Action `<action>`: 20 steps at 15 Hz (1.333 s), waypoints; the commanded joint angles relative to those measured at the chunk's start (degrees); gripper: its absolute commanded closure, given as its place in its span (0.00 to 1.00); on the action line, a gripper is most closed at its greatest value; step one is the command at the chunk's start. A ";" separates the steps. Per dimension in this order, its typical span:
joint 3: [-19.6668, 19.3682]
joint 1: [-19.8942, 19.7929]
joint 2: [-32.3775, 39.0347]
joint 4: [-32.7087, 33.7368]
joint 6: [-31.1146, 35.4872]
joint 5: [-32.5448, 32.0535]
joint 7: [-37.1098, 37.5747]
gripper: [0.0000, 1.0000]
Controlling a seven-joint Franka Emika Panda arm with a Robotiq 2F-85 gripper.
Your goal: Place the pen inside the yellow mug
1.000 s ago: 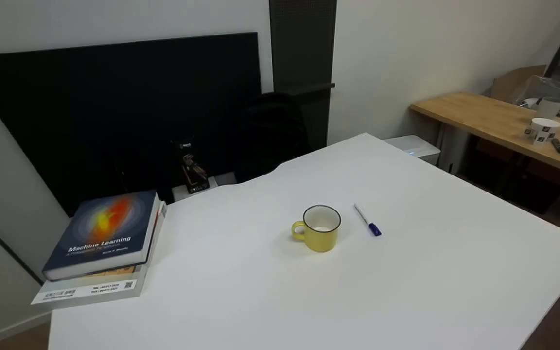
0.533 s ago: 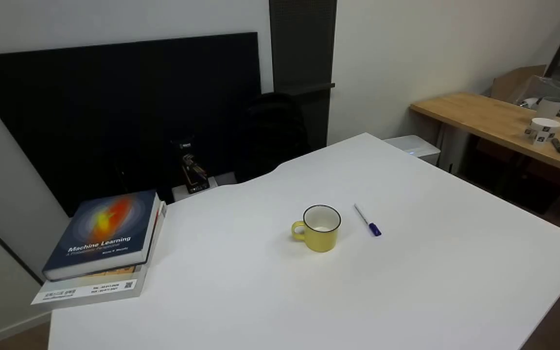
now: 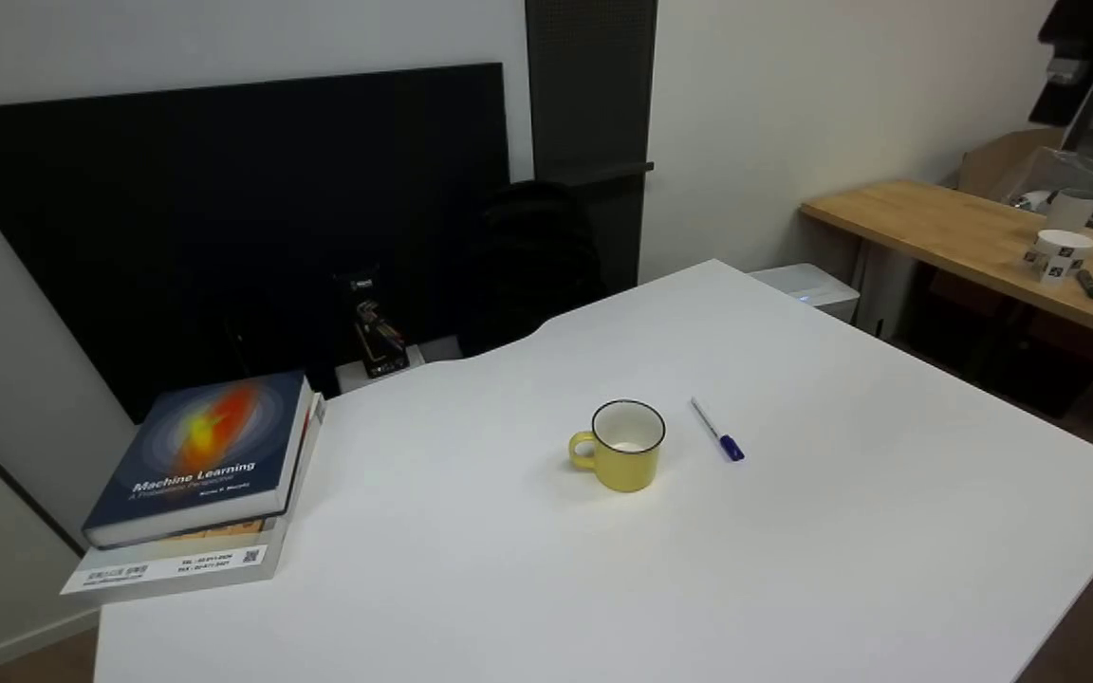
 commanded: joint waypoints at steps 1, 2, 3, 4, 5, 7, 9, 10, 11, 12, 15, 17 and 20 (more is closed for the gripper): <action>-1.54 -0.55 7.47 2.94 4.61 1.77 -2.53 0.00; -1.74 -0.82 9.54 3.71 6.28 1.87 -2.38 0.00; -1.74 -1.33 11.99 4.73 8.62 1.57 -1.10 0.00; -1.81 -1.66 13.94 5.61 10.26 1.63 -0.47 0.00; -2.00 -1.98 16.14 6.68 11.92 2.09 -0.06 0.00; -2.08 -2.77 20.13 8.71 14.79 2.59 1.24 0.00; -2.07 -3.46 24.25 11.07 17.38 2.94 3.63 0.00; -1.99 -3.63 26.12 12.28 18.32 3.29 4.93 0.00; -1.82 -3.63 28.22 13.56 19.57 3.65 6.37 0.00; -1.68 -3.51 30.08 14.74 20.44 3.70 7.69 0.00; -0.86 -2.04 36.03 18.64 22.56 3.71 12.36 0.00; -0.42 -0.77 39.08 20.70 23.22 3.47 14.89 0.00; 0.16 1.31 42.38 22.89 23.89 3.55 17.96 0.00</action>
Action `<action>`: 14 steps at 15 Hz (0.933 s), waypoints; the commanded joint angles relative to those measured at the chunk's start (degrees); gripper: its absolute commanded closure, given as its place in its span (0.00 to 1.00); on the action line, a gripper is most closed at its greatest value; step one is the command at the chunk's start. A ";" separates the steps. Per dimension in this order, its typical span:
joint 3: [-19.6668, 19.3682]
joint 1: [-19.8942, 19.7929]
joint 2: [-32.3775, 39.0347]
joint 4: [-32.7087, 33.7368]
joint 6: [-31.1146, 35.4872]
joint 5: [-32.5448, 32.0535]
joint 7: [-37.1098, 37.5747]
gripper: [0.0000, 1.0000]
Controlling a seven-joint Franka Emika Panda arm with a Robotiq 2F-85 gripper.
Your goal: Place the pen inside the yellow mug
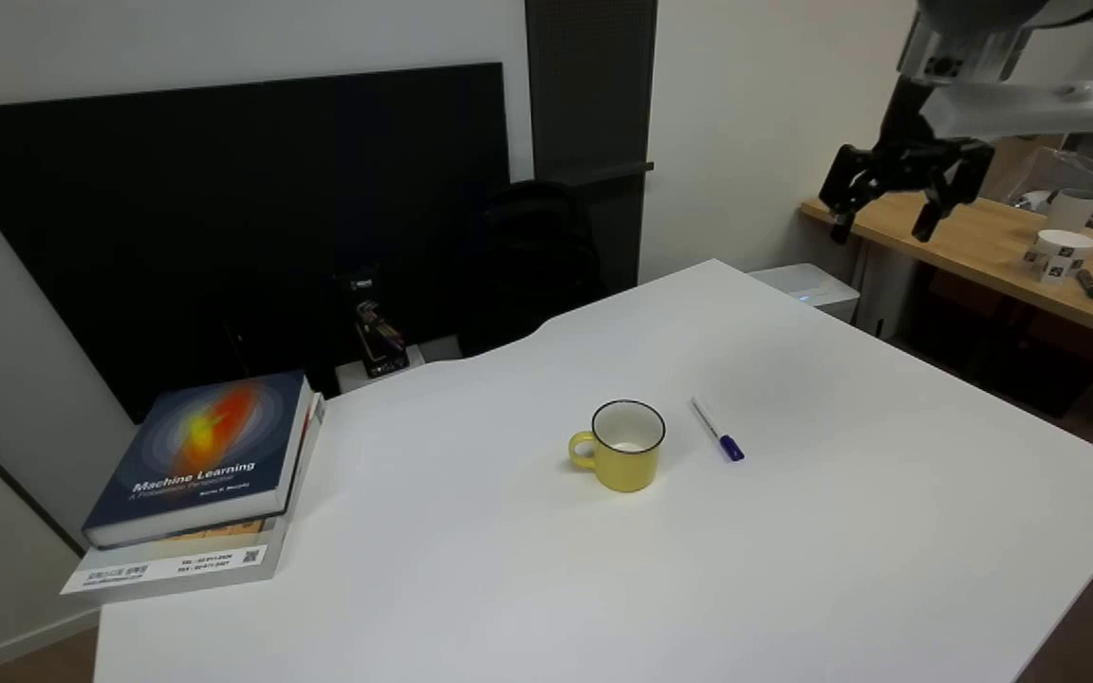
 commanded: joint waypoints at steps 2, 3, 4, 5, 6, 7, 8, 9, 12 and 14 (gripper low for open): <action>0.54 3.17 5.08 4.40 1.32 -0.17 6.01 0.00; 0.67 3.76 5.59 4.57 1.91 -0.17 6.53 0.00; 0.78 4.23 6.11 4.77 2.27 -0.03 6.94 0.00; 0.82 4.71 6.63 4.93 2.39 -0.03 7.30 0.00; 0.81 5.05 7.32 5.26 2.39 -0.01 7.55 0.00; 0.94 5.19 8.03 5.68 1.66 0.13 7.59 0.00; 1.12 5.20 8.39 5.91 0.67 0.16 7.19 0.00; 1.15 4.85 6.66 3.82 1.75 -0.22 5.50 0.00; 1.25 4.97 7.85 4.33 1.67 -0.20 5.50 0.00; 1.24 4.96 7.94 4.48 1.66 -0.20 5.50 0.00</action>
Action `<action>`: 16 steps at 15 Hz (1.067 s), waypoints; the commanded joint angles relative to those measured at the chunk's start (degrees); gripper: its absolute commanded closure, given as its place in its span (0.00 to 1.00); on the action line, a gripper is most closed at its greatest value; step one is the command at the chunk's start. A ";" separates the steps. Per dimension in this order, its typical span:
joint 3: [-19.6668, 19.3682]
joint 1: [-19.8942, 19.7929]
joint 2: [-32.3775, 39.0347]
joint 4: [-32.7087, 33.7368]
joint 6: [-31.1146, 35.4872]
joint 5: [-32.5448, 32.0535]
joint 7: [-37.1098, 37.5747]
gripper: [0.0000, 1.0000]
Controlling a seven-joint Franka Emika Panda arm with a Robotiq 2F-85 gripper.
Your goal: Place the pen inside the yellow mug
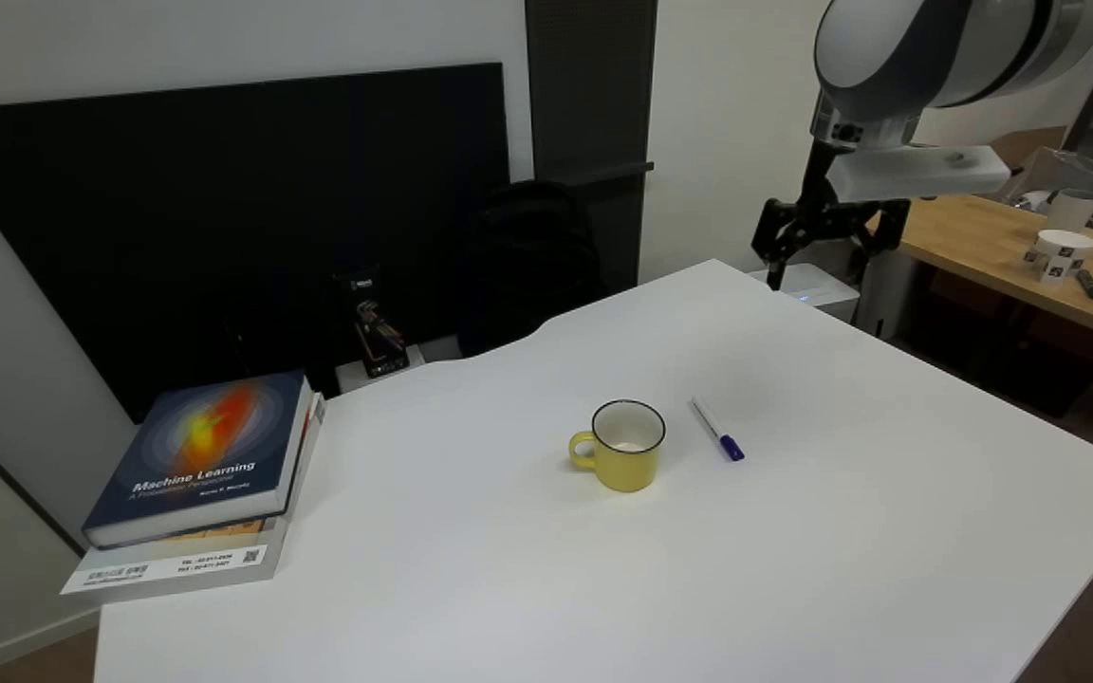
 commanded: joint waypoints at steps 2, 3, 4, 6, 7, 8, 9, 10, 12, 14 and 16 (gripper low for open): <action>0.21 -0.23 -0.03 0.16 -0.17 -0.25 0.18 0.00; 0.21 -0.24 -0.03 0.17 -0.17 -0.25 0.18 0.00; 0.21 -0.24 -0.03 0.18 -0.17 -0.25 0.18 0.00; 0.21 -0.23 -0.03 0.18 -0.18 -0.25 0.18 0.00; 0.21 -0.24 -0.03 0.18 -0.18 -0.25 0.18 0.00; 0.21 -0.24 -0.03 0.18 -0.18 -0.25 0.18 0.00; 0.21 -0.24 -0.03 0.19 -0.18 -0.25 0.18 0.00; 0.21 -0.24 -0.03 0.19 -0.18 -0.25 0.18 0.00; 0.21 -0.24 -0.03 0.19 -0.18 -0.25 0.18 0.00; -0.15 0.06 0.56 0.48 0.16 -0.61 0.64 0.00; -0.79 0.43 2.64 1.89 0.68 -1.09 1.70 0.00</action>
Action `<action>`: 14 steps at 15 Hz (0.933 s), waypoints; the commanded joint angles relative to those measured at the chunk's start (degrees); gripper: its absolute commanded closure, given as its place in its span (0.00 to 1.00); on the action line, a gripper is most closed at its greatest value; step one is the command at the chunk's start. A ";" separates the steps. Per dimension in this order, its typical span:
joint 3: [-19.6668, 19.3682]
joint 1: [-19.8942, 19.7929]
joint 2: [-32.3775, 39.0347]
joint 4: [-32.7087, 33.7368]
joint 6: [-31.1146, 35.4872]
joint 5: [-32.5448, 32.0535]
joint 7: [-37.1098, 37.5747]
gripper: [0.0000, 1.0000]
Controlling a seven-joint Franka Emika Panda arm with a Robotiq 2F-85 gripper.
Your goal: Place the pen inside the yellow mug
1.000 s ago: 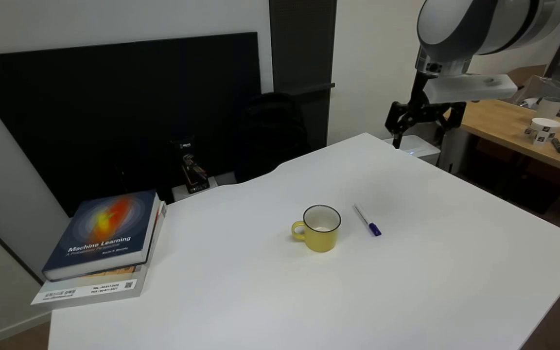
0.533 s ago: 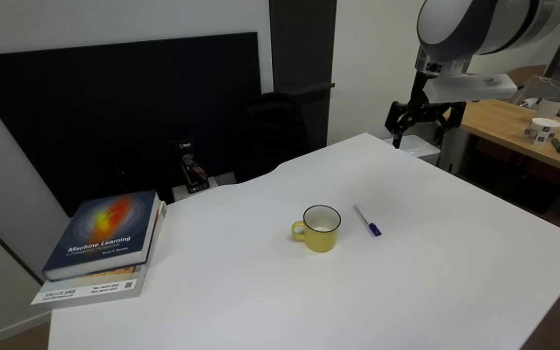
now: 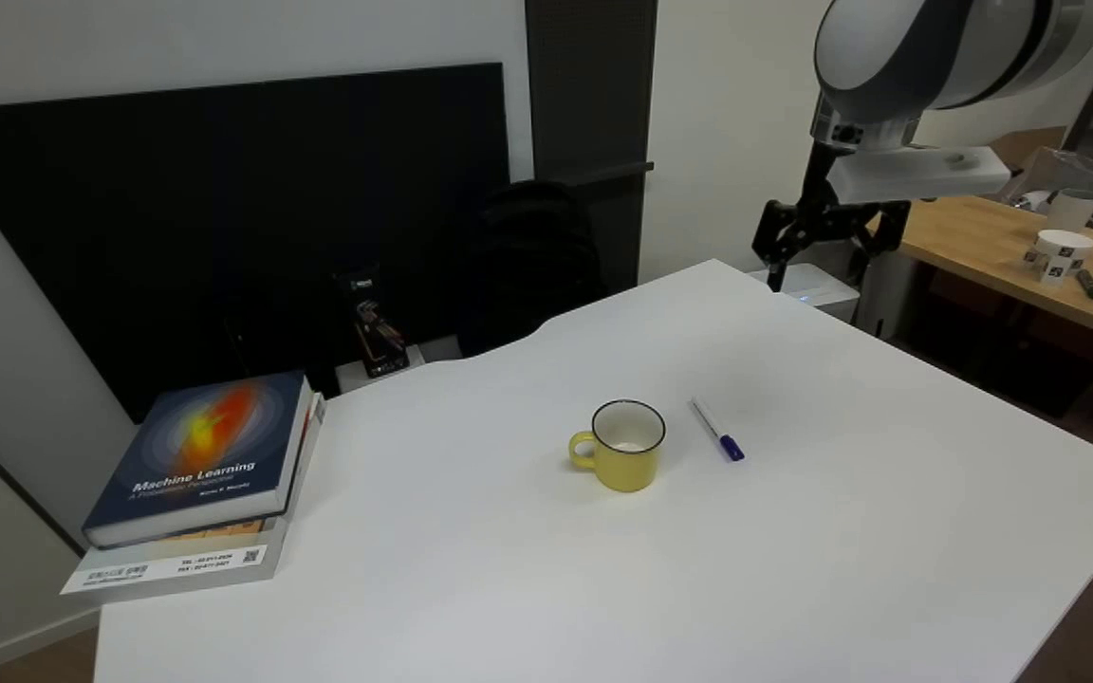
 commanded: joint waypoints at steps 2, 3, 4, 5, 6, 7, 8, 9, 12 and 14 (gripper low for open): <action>-0.88 0.26 5.30 4.18 1.06 -0.46 2.49 0.00; -0.99 0.21 7.09 5.84 0.88 -0.20 2.89 0.00; -1.10 0.18 8.69 7.41 0.58 0.00 3.16 0.00; -1.17 0.13 10.37 9.09 0.22 0.16 3.37 0.00; -1.26 0.19 12.43 11.18 -0.13 0.31 3.81 0.00; -1.47 0.42 14.27 13.04 -0.33 0.31 4.40 0.00; -1.53 0.57 16.27 15.07 -0.54 0.40 4.79 0.00; -1.55 0.81 18.34 17.17 -0.74 0.45 5.26 0.00; -1.37 1.40 23.97 23.25 -2.00 0.60 6.18 0.00; -1.20 2.16 27.41 26.83 -3.06 0.59 6.69 0.00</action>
